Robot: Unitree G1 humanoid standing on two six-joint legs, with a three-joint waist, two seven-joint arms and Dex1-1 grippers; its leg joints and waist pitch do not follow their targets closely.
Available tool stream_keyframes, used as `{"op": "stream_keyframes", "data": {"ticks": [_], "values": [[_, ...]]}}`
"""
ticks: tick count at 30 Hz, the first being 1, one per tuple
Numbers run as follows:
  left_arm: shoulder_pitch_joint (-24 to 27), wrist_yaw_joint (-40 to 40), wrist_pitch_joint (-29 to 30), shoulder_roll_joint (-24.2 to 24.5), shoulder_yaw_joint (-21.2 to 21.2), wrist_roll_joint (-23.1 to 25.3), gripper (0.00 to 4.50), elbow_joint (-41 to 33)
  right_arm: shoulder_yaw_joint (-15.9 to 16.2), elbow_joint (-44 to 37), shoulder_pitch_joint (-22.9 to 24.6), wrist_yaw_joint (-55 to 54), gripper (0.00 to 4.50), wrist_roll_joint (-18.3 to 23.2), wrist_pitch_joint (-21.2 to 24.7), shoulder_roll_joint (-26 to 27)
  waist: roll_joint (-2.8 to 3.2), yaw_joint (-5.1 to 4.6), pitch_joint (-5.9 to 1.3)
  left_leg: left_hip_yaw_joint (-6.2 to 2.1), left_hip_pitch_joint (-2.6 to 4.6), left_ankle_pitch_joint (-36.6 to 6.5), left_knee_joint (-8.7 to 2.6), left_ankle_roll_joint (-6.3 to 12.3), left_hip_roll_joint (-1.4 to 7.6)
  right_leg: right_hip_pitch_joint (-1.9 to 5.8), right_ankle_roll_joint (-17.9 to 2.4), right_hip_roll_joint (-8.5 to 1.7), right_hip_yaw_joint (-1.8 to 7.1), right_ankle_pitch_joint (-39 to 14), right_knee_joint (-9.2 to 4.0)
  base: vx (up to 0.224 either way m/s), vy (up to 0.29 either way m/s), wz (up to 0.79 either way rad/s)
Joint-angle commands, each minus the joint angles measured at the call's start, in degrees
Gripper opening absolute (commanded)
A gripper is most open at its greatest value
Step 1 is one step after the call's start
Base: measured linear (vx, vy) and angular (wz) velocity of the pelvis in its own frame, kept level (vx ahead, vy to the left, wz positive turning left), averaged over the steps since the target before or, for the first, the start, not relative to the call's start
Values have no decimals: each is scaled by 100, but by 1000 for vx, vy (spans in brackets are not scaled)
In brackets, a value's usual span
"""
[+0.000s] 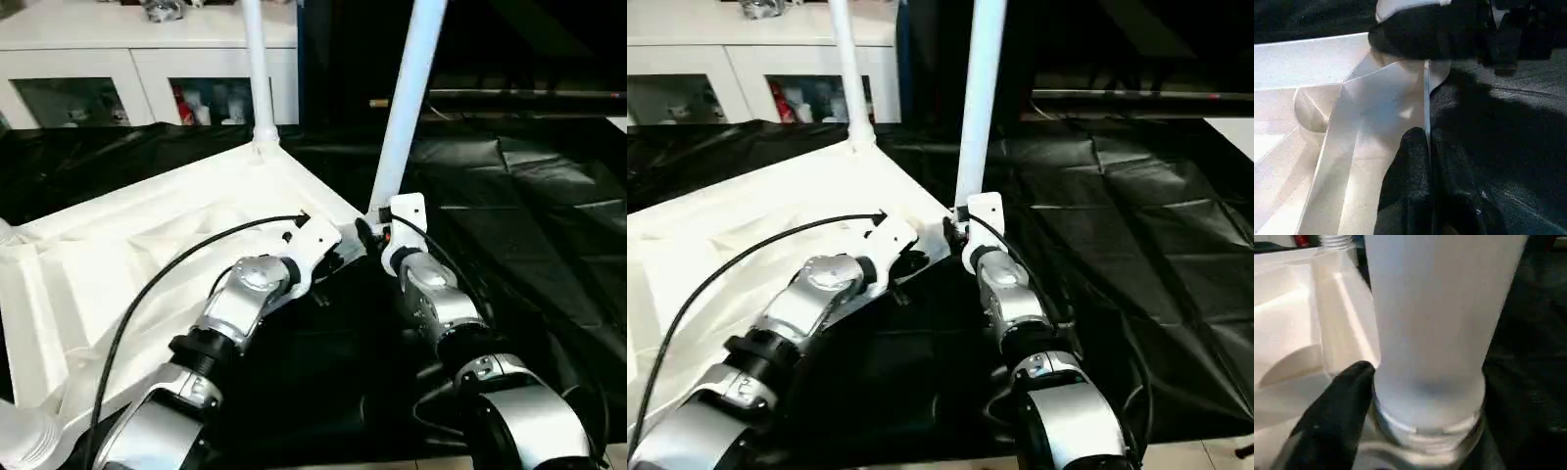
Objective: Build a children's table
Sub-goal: Rotate leg to tighten
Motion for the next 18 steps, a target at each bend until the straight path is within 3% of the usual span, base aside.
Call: {"op": "stream_keyframes", "data": {"ticks": [1,5,8,9,11,13,14,16,18], "values": [[211,-304,-304,270,-31,-26,0,-19,-17,-107,70,267,378,64,-150,-169,-77,23,-352,-48,7,-1374,-424,218,190,280,-913,-384,293,-1859,-513,0,0,0],[271,-605,-483,483,-62,-45,0,-65,116,-333,204,927,408,73,-124,-385,-66,26,-350,-35,8,-1250,-415,289,190,283,-1017,-365,294,-1681,-491,0,0,0],[338,-1105,-789,720,-104,-126,0,-146,396,-888,552,2230,408,180,24,-715,-72,31,-359,-41,-4,-1208,-413,327,212,300,-1062,-368,302,-1483,-455,0,0,0],[338,-1105,-789,720,-104,-126,0,-146,396,-888,552,2230,408,180,24,-715,-79,32,-353,-39,-10,-1217,-413,362,200,314,-1060,-356,296,-1487,-465,0,0,0],[412,-1596,-950,927,-163,-233,0,-278,640,-1594,966,3290,408,359,124,-1067,-85,75,-351,-40,3,-1250,-401,446,221,323,-1013,-365,303,-1470,-475,0,0,0],[463,-2018,-1094,1117,-229,-308,0,-363,855,-2257,1327,4137,408,547,283,-1405,-79,50,-345,-42,-17,-1226,-416,452,215,326,-1057,-351,297,-1471,-471,0,0,0],[479,-2133,-1100,1166,-234,-339,0,-396,920,-2444,1422,4342,408,605,356,-1507,-65,72,-349,-31,20,-1234,-400,458,228,299,-1073,-354,316,-1417,-469,0,0,0],[511,-2381,-1110,1267,-236,-415,0,-464,1043,-2848,1623,4777,408,716,525,-1721,-77,78,-341,-42,-13,-1213,-414,480,233,334,-1082,-342,306,-1394,-450,0,0,0],[525,-2551,-1128,1317,-223,-495,0,-521,1083,-3003,1694,4942,408,724,548,-1822,-67,64,-348,-40,-8,-1244,-411,448,237,312,-1158,-354,301,-1429,-443,0,0,0]]}}
